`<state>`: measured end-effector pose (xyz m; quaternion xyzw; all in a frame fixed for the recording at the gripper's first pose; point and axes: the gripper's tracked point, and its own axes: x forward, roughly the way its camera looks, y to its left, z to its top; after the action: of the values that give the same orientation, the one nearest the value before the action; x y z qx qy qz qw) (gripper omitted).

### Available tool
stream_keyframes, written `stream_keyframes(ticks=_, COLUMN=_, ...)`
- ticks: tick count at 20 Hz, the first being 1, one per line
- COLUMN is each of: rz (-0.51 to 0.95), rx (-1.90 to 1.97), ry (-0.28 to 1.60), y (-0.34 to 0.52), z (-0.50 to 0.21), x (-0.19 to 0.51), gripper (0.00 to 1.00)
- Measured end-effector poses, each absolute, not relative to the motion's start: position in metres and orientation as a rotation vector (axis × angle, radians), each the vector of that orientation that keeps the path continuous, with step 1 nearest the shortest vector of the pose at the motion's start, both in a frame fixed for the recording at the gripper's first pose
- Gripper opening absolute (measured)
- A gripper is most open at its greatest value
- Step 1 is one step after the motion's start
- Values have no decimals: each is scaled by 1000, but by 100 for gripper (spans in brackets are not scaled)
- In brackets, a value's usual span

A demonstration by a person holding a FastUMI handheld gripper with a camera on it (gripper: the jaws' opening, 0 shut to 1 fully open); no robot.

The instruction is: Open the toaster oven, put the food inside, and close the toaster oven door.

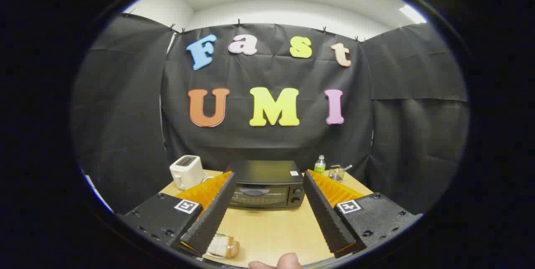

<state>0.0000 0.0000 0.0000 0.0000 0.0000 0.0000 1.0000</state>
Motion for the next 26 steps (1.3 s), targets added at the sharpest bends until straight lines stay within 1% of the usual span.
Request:
stream_keyframes(ticks=18, rz=-2, rx=20, ry=23, y=-3, z=2, x=7, gripper=100)
stream_keyframes(ticks=26, rz=27, rx=66, ry=57, y=14, z=-2, x=33, gripper=100)
